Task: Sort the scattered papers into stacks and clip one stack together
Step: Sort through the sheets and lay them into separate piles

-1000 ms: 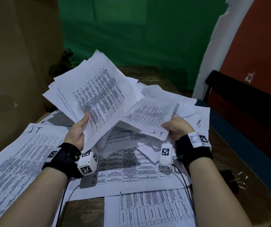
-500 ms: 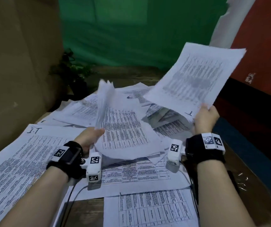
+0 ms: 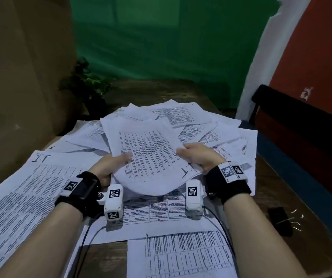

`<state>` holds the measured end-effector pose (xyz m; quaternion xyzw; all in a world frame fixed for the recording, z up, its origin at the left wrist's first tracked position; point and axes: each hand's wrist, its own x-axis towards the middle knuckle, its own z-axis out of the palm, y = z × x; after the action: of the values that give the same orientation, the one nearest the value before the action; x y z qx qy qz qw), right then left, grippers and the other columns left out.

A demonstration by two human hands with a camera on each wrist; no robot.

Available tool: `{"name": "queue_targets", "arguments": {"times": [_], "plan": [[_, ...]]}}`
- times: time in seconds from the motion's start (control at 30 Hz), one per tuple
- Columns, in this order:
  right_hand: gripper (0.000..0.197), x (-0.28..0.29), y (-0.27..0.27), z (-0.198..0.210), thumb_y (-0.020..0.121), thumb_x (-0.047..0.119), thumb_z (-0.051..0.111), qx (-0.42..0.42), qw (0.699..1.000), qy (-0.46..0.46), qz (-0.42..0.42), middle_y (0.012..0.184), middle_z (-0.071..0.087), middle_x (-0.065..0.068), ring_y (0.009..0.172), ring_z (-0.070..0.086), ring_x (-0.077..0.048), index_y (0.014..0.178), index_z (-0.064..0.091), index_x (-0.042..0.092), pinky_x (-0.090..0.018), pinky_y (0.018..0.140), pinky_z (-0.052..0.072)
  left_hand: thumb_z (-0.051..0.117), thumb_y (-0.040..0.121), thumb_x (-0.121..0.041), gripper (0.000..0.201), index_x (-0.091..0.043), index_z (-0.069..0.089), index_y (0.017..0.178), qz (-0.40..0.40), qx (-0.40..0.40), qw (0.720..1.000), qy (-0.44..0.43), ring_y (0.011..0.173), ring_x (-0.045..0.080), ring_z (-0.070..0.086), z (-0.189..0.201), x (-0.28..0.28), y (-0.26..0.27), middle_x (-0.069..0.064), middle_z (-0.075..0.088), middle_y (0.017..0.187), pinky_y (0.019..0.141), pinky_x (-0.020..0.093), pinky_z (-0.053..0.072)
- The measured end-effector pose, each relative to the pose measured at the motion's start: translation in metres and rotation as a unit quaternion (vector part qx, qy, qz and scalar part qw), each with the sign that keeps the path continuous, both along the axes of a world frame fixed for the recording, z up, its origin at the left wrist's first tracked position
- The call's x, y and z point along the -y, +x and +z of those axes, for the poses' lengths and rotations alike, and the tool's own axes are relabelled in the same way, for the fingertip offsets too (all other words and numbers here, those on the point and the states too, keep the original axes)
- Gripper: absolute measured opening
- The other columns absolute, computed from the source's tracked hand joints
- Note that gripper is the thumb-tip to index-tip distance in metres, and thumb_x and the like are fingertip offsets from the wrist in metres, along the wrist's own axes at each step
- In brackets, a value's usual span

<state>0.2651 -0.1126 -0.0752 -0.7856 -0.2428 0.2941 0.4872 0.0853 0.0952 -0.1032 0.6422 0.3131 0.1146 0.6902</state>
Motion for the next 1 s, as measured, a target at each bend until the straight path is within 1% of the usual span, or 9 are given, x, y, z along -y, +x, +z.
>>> {"name": "queue_targets", "arguments": {"times": [0.13,0.2,0.4,0.47,0.6,0.73,0.87,0.93,1.0], "plan": [[0.036,0.005,0.016,-0.003,0.087,0.025,0.062,-0.066,0.962,0.117,-0.238,0.080,0.057,-0.004,0.067,0.054,-0.018,0.115,0.062,0.002,-0.026,0.058,0.047,0.062,0.092,-0.013,0.027,-0.007,0.061,0.118,0.027,-0.013,0.999,0.038,0.104,0.029,0.065,-0.002,-0.003,0.000,0.013,0.067,0.117,0.096,0.045,0.049],[0.036,0.007,0.020,-0.006,0.084,0.021,0.060,-0.100,0.940,0.150,-0.289,0.092,0.051,-0.008,0.073,0.048,-0.021,0.115,0.058,0.003,-0.023,0.049,0.041,0.060,0.093,-0.010,0.023,-0.006,0.062,0.115,0.037,-0.002,0.998,0.041,0.097,0.026,0.067,0.004,0.003,0.001,0.009,0.069,0.107,0.089,0.040,0.052],[0.026,-0.009,-0.001,0.002,0.098,0.024,0.057,-0.275,0.915,0.242,-0.169,0.108,0.050,-0.006,0.072,0.053,-0.021,0.118,0.048,0.012,-0.029,0.055,0.051,0.062,0.092,-0.014,0.031,-0.006,0.060,0.122,0.063,0.035,0.995,0.068,0.099,0.027,0.065,0.010,0.005,-0.002,0.008,0.068,0.112,0.094,0.042,0.048],[0.027,-0.011,-0.006,0.002,0.101,0.023,0.053,-0.273,0.922,0.225,-0.158,0.109,0.058,-0.007,0.072,0.062,-0.020,0.121,0.052,0.005,-0.032,0.061,0.054,0.057,0.095,-0.011,0.030,-0.005,0.058,0.124,0.078,0.050,0.993,0.074,0.097,0.025,0.066,0.014,0.007,-0.002,0.009,0.068,0.112,0.091,0.041,0.050],[0.027,0.003,-0.003,0.016,0.099,0.017,0.055,-0.228,0.927,0.228,-0.194,0.079,0.064,-0.011,0.065,0.064,-0.023,0.115,0.059,-0.004,-0.027,0.052,0.052,0.057,0.095,-0.010,0.037,-0.003,0.054,0.130,0.122,0.088,0.987,0.060,0.110,0.031,0.062,0.013,0.003,-0.003,0.012,0.064,0.122,0.100,0.049,0.046],[0.026,0.034,0.018,0.038,0.101,0.020,0.049,-0.134,0.886,0.338,-0.288,0.100,0.067,-0.003,0.092,0.063,-0.014,0.121,0.064,0.013,-0.025,0.067,0.047,0.054,0.096,-0.005,0.038,-0.005,0.051,0.133,0.122,0.087,0.985,0.081,0.110,0.026,0.060,0.008,0.000,0.001,0.009,0.061,0.126,0.100,0.040,0.045],[0.011,0.054,0.019,0.037,0.093,0.008,0.061,-0.138,0.817,0.440,-0.347,0.097,0.073,-0.009,0.075,0.073,-0.016,0.101,0.069,0.007,-0.027,0.064,0.059,0.054,0.096,-0.009,0.032,-0.005,0.053,0.128,0.093,0.052,0.987,0.121,0.077,0.018,0.062,0.009,0.006,0.001,0.005,0.066,0.096,0.092,0.037,0.048],[0.004,0.060,0.022,0.031,0.089,0.008,0.066,-0.115,0.843,0.357,-0.385,0.085,0.070,-0.002,0.059,0.066,-0.011,0.090,0.068,0.011,-0.014,0.045,0.049,0.054,0.097,-0.008,0.036,0.000,0.051,0.132,0.107,0.049,0.986,0.114,0.101,0.030,0.063,0.010,0.007,-0.001,0.013,0.065,0.113,0.097,0.041,0.044],[0.018,0.059,0.031,0.021,0.083,0.008,0.073,-0.093,0.850,0.310,-0.416,0.098,0.069,-0.004,0.077,0.066,-0.016,0.099,0.068,0.004,-0.010,0.046,0.046,0.053,0.097,-0.007,0.039,-0.001,0.048,0.135,0.112,0.055,0.987,0.100,0.121,0.037,0.051,0.011,0.007,-0.002,0.019,0.059,0.128,0.104,0.045,0.034]]}}
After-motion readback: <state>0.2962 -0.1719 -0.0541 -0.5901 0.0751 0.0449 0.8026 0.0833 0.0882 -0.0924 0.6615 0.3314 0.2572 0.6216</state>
